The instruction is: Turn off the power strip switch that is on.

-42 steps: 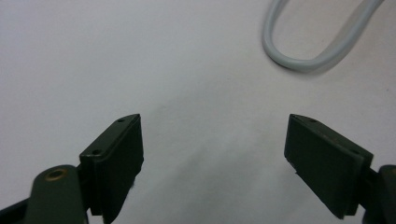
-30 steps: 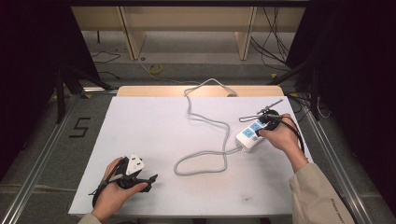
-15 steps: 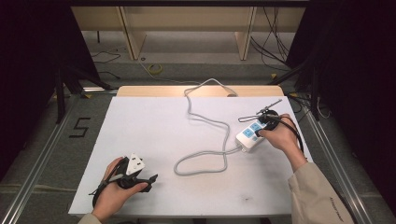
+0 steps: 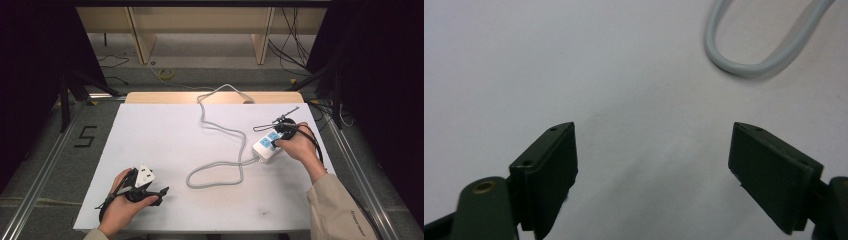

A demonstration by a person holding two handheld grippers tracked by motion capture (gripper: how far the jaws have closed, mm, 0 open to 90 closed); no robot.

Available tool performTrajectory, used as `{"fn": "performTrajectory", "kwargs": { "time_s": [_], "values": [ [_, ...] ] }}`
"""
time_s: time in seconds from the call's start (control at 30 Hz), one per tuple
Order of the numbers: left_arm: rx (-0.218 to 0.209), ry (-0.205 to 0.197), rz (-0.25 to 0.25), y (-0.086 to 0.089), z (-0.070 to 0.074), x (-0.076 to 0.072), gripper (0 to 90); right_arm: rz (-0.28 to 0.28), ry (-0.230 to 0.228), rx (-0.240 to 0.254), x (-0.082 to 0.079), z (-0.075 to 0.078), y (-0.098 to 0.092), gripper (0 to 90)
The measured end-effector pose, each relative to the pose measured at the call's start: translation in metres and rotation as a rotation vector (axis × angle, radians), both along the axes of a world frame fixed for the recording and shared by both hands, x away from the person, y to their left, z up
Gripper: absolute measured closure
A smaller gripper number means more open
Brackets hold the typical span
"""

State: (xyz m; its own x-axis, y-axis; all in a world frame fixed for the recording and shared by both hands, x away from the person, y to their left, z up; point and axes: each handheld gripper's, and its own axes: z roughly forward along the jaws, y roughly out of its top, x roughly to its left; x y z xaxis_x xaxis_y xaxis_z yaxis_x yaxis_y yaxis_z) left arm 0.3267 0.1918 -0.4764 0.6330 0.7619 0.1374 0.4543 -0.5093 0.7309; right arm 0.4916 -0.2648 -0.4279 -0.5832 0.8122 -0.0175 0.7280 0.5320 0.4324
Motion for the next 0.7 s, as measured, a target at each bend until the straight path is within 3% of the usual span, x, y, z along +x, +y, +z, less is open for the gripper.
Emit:
{"fn": "performTrajectory", "kwargs": {
  "time_s": [0.7],
  "values": [
    [0.004,0.002,-0.001,0.0004,0.0007,-0.0002,19.6,0.007,0.016,-0.022,0.0008,-0.0035,0.0047,90.0]
  ]
}}
